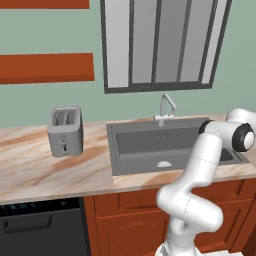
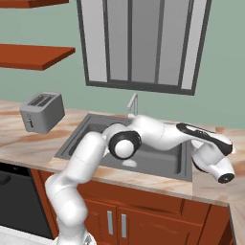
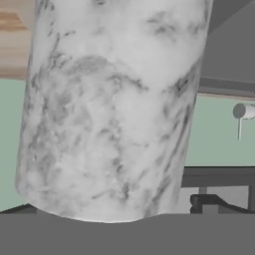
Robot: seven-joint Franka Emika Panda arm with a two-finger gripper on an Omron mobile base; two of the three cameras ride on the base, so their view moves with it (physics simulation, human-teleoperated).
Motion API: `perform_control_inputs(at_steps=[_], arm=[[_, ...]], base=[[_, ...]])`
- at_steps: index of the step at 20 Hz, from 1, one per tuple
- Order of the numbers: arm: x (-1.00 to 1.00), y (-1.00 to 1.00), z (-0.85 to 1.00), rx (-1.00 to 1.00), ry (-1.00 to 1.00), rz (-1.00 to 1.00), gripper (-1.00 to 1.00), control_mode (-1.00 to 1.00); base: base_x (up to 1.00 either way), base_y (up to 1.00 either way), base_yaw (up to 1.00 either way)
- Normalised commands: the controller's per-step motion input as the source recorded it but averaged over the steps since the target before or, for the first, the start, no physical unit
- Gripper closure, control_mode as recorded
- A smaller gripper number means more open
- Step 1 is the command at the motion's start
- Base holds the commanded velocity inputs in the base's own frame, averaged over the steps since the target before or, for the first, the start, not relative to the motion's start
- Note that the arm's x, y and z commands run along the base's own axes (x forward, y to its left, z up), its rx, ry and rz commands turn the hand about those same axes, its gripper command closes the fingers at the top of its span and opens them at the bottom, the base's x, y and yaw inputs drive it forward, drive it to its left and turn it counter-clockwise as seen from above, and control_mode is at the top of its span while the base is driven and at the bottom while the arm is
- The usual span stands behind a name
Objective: Restock the sink supplies by placing the sponge and soap dispenser on the counter and next to the sink. Make sure the soap dispenser is upright.
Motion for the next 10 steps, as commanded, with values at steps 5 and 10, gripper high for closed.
perform_control_inputs(at_steps=[5,10], arm=[[-0.29,0.02,-1.00,0.00,0.00,0.00,-1.00,-1.00],[-0.19,0.42,-0.97,0.00,0.00,0.00,-1.00,-1.00]], base=[[0.00,0.00,0.00],[0.00,0.00,0.00]])
